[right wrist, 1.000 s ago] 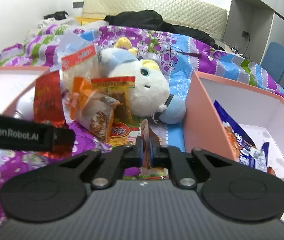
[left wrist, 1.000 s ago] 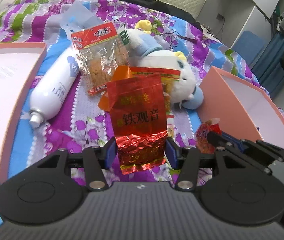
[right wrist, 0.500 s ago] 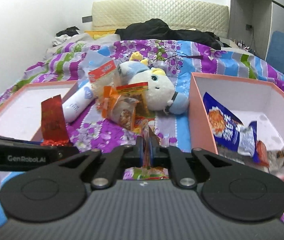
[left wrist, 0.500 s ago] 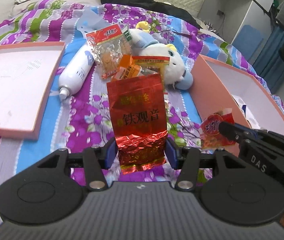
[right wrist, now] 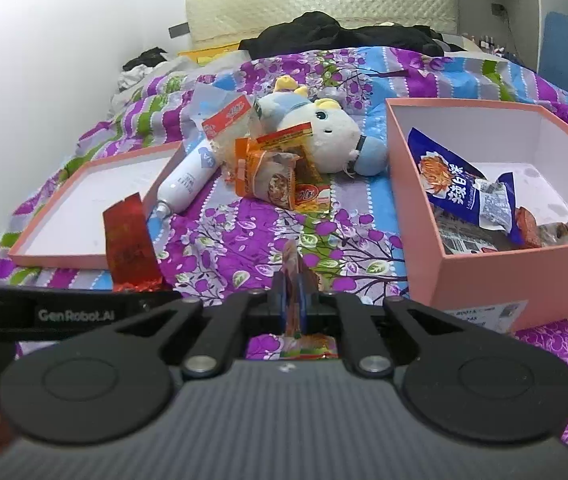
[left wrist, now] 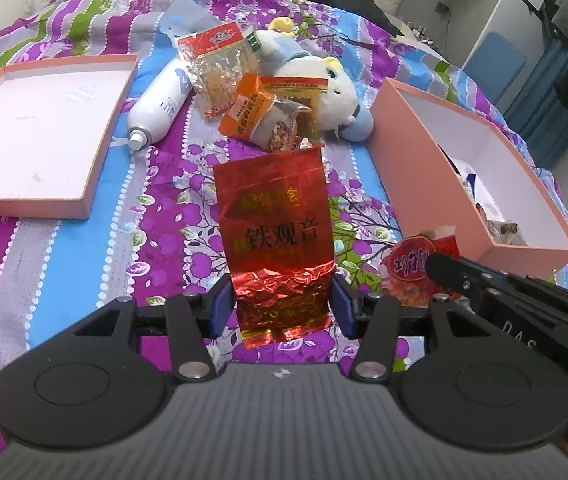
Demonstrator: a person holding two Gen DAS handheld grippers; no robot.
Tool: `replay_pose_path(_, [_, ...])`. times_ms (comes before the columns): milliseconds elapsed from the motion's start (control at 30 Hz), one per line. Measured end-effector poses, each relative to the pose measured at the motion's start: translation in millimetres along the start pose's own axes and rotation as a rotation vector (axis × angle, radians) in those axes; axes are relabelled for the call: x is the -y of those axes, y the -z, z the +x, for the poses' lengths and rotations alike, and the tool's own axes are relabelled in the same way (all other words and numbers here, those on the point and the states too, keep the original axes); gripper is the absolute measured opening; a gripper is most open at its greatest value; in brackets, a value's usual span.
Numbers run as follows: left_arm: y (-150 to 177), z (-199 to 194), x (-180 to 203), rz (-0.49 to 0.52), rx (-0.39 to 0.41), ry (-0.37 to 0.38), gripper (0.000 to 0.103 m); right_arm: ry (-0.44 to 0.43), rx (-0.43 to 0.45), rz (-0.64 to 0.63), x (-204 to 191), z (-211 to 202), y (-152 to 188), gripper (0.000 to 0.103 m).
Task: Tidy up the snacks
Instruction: 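Carry the red tea bag and small red packet over the deep pink box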
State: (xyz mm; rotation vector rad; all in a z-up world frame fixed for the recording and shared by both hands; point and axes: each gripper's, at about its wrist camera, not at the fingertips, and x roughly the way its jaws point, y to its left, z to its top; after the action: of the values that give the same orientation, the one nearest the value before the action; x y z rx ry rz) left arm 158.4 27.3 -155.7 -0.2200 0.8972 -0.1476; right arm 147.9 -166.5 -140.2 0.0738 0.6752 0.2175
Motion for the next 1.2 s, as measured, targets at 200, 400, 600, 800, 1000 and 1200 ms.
replay_pose_path(200, [-20.9,-6.7,16.2,0.055,0.006,-0.002,0.057,-0.004,0.02,0.034,10.1,-12.0,-14.4,0.01])
replay_pose_path(400, [-45.2,-12.7,36.9,0.094,0.012,0.022,0.057,0.0,0.066,0.047,19.3,-28.0,-40.0,0.01])
replay_pose_path(600, [-82.2,-27.9,68.4,0.129,0.062,0.091,0.057,0.034,0.148,0.022,31.4,-48.1,-75.0,0.01])
replay_pose_path(800, [-126.7,-45.2,116.6,0.242,0.142,0.142,0.057,0.098,0.23,-0.045,50.7,-65.9,-111.3,0.01])
replay_pose_path(1000, [-155.0,-43.8,160.8,0.294,0.169,0.183,0.057,0.134,0.228,-0.036,90.8,-70.4,-136.5,0.01])
replay_pose_path(1200, [-157.5,-6.7,203.7,0.328,0.075,0.232,0.057,0.17,0.113,-0.057,138.1,-48.1,-148.8,0.01])
